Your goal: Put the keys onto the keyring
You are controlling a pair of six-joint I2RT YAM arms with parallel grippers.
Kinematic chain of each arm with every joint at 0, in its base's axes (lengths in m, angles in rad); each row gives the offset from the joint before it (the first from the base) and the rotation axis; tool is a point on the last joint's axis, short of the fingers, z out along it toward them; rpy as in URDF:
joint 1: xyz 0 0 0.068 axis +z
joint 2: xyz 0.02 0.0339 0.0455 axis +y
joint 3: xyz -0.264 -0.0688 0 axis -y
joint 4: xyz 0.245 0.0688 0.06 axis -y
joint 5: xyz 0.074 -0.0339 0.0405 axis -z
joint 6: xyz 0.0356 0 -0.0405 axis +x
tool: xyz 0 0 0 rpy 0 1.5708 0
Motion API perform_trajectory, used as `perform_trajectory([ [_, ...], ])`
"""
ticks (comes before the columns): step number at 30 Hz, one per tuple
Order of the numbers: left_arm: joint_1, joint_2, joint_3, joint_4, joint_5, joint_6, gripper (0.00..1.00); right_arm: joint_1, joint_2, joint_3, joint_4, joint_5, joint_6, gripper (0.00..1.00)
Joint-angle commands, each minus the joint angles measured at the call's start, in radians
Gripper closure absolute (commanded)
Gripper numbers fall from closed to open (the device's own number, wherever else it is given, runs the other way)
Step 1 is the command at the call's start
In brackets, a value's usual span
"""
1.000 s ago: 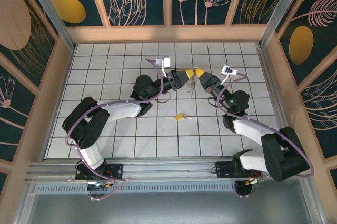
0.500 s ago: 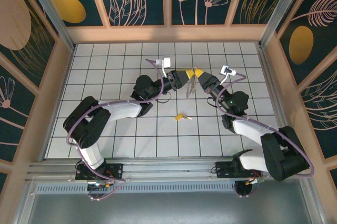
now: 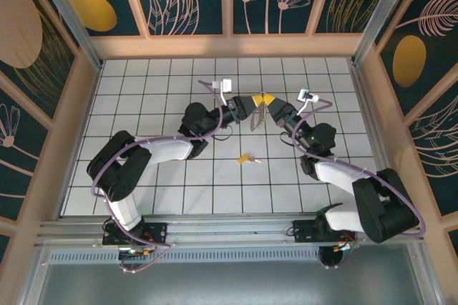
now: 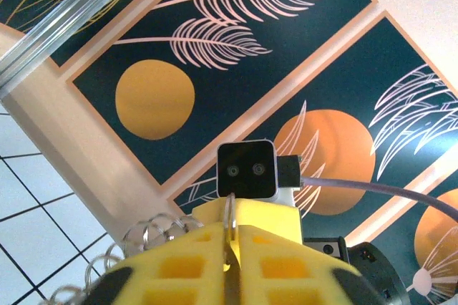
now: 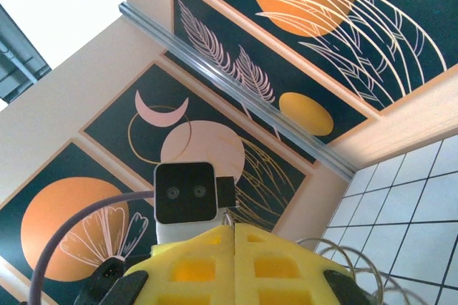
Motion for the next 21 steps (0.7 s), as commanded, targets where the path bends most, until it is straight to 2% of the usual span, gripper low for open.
perform_trajectory([
  [1, -0.007, 0.009, 0.023, 0.057, 0.018, 0.009, 1.0, 0.009, 0.004, 0.037, 0.069, -0.011, 0.002, 1.0],
  [3, -0.007, 0.004, 0.022, 0.051, 0.021, 0.013, 1.0, -0.003, -0.006, 0.044, 0.046, -0.027, -0.01, 1.0],
  [6, -0.007, -0.024, 0.022, 0.004, 0.02, 0.061, 1.0, -0.041, -0.062, 0.034, -0.017, -0.03, -0.033, 0.65],
  [8, -0.006, -0.049, 0.022, -0.045, 0.019, 0.109, 1.0, -0.085, -0.117, 0.01, -0.057, -0.035, -0.042, 0.57],
  [14, 0.008, -0.099, 0.064, -0.2, 0.074, 0.256, 1.0, -0.196, -0.238, -0.028, -0.18, -0.088, -0.08, 0.55],
  [21, 0.02, -0.093, 0.129, -0.335, 0.195, 0.364, 1.0, -0.221, -0.234, -0.022, -0.18, -0.214, -0.105, 0.57],
])
